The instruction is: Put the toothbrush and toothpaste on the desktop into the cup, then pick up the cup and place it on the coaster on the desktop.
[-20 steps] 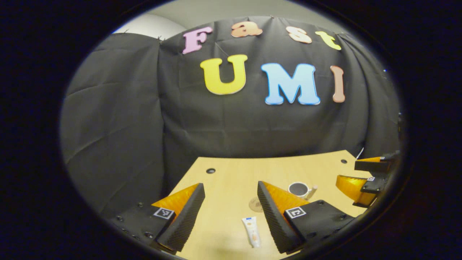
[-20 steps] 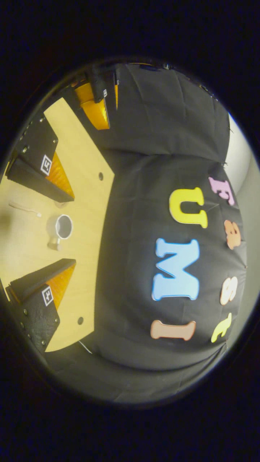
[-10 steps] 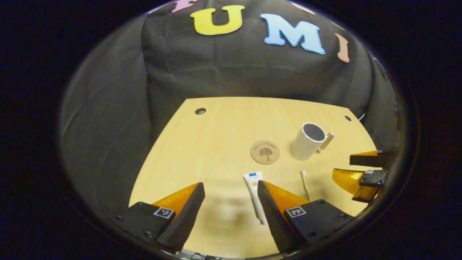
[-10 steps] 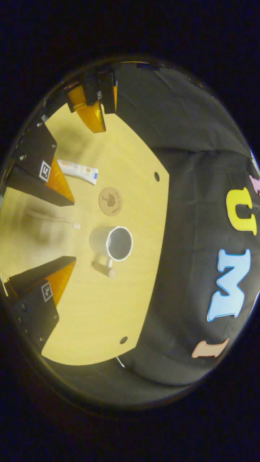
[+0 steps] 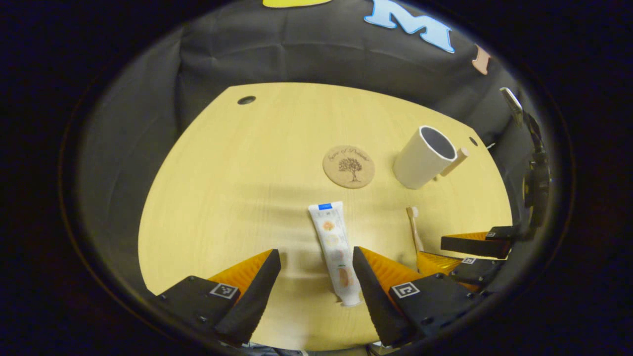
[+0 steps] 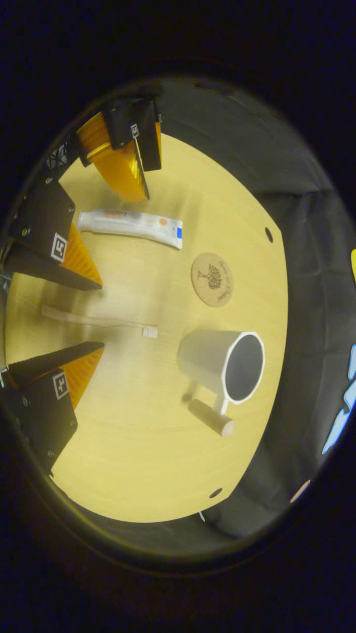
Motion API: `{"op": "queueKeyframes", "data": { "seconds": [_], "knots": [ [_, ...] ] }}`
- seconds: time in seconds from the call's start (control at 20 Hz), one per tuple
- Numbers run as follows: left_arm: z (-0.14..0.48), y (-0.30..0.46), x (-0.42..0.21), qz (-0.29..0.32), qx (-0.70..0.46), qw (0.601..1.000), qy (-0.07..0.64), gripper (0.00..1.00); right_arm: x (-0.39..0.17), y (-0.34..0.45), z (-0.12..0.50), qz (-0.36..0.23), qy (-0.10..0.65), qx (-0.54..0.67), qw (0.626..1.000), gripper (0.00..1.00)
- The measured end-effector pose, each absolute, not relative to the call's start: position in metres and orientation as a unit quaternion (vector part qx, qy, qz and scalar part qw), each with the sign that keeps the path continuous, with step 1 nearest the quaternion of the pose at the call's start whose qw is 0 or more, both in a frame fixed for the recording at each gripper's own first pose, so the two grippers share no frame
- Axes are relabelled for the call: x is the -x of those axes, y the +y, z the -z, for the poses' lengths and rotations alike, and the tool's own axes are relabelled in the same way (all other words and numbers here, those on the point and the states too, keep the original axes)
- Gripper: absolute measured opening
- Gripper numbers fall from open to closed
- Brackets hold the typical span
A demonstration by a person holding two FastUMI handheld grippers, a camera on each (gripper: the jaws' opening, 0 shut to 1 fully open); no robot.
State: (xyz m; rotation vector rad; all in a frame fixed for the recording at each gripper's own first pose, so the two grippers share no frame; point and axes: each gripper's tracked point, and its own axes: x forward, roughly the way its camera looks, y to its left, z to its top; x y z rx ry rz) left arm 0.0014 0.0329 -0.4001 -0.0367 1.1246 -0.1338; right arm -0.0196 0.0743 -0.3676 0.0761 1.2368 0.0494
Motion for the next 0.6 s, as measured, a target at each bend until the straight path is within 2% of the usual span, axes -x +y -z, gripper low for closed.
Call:
{"op": "queueKeyframes", "data": {
  "seconds": [0.15, 0.2, 0.4, 0.45, 0.5, 0.6],
  "knots": [
    [0.416, 0.029, 0.004, 0.058, 0.019, 0.827, 0.559, 0.99, 0.021, 0.071, 0.377, -0.013, 0.594, -0.047, 0.803, 0.65],
    [0.418, 0.026, 0.004, 0.056, 0.027, 0.824, 0.563, 0.96, 0.021, 0.071, 0.378, -0.013, 0.597, -0.049, 0.801, 0.65],
    [0.436, 0.02, 0.007, 0.044, 0.028, 0.81, 0.585, 0.96, 0.023, 0.072, 0.388, -0.019, 0.608, -0.04, 0.792, 0.65],
    [0.44, 0.02, 0.007, 0.04, 0.024, 0.807, 0.589, 1.0, 0.024, 0.073, 0.391, -0.021, 0.612, -0.038, 0.79, 0.65],
    [0.444, 0.019, 0.007, 0.037, 0.025, 0.804, 0.593, 0.97, 0.025, 0.073, 0.393, -0.023, 0.614, -0.038, 0.788, 0.65],
    [0.448, 0.022, 0.012, 0.024, 0.019, 0.797, 0.604, 0.97, 0.024, 0.071, 0.397, -0.023, 0.616, -0.032, 0.787, 0.65]
  ]
}}
